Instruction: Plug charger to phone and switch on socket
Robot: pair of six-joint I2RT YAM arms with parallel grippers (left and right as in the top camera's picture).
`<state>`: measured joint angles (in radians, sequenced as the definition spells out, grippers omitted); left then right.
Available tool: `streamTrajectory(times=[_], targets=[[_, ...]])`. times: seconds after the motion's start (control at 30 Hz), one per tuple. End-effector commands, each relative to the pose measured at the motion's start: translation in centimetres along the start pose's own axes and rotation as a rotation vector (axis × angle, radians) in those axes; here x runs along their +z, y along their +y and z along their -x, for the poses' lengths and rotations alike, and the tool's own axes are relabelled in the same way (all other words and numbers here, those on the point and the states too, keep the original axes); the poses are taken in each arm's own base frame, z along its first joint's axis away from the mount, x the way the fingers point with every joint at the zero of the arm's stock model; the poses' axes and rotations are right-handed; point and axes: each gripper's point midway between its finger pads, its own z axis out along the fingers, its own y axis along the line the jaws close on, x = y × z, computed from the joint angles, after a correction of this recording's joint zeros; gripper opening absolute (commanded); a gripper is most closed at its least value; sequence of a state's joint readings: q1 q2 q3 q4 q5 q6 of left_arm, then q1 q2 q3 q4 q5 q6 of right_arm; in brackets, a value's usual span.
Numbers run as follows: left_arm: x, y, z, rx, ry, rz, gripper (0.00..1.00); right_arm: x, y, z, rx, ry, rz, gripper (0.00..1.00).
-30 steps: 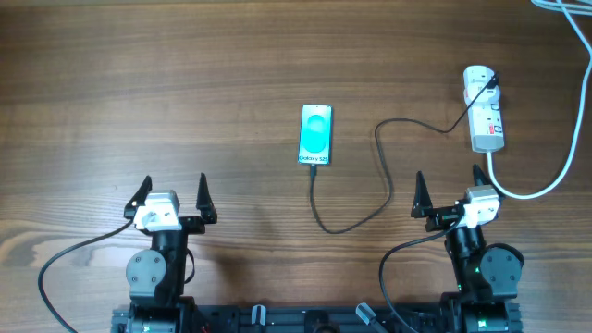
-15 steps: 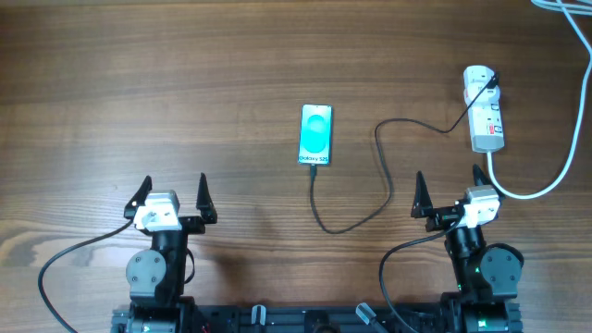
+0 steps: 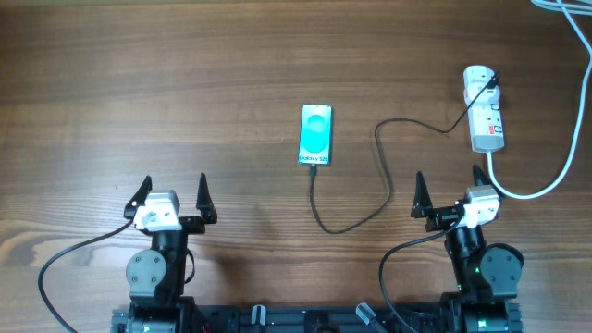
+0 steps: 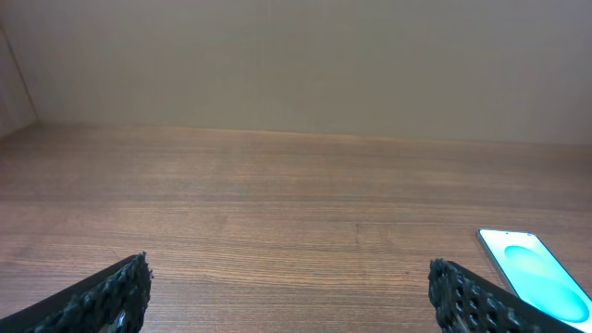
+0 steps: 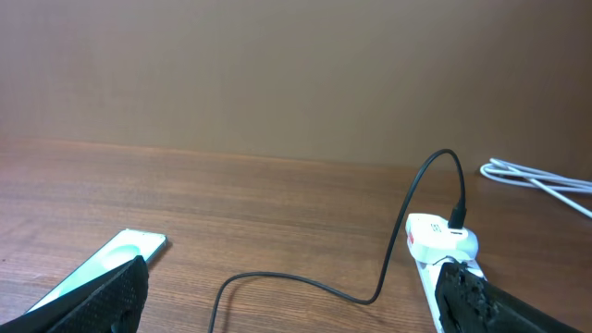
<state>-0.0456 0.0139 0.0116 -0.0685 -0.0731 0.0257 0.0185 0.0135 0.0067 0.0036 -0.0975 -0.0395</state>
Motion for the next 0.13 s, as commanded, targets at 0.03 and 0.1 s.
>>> streamTrajectory(times=[0.03,0.1], targets=[[-0.02,-0.17,-0.04,0.019,-0.005,-0.011,1.00,-0.01,0.31,0.07,-0.007,-0.005,0.015,1.00],[-0.02,-0.17,-0.04,0.019,-0.005,-0.011,1.00,-0.01,0.31,0.07,-0.006,-0.005,0.015,1.00]])
